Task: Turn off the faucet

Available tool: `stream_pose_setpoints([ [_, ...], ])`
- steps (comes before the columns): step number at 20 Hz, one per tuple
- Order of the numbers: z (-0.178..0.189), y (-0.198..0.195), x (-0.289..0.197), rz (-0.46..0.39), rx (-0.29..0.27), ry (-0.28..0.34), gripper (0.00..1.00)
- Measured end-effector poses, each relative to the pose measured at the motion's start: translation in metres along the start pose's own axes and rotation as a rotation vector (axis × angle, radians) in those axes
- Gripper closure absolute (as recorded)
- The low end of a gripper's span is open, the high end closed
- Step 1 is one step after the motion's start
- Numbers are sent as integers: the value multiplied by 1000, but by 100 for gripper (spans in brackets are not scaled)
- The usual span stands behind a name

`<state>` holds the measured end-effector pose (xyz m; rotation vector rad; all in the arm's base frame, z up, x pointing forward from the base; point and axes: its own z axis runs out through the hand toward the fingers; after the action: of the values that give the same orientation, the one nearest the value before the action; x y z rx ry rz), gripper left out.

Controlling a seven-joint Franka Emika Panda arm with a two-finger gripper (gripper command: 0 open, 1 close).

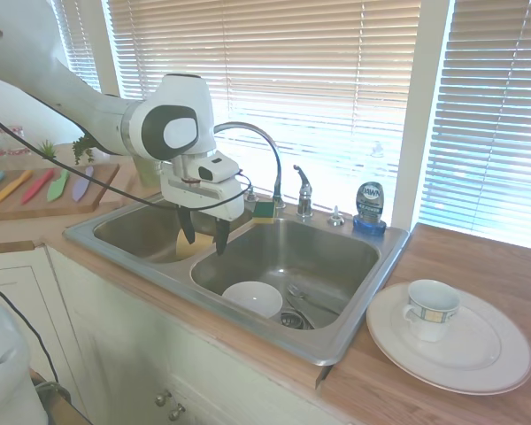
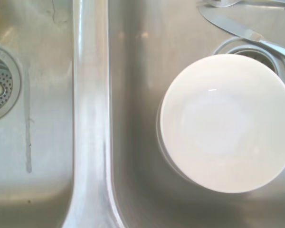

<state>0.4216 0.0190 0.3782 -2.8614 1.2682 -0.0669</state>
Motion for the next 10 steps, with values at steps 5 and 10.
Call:
stream_pose_setpoints([
  [5, 2, 1, 1, -7, -6, -1, 100],
  [10, 6, 1, 2, -14, -18, 3, 100],
])
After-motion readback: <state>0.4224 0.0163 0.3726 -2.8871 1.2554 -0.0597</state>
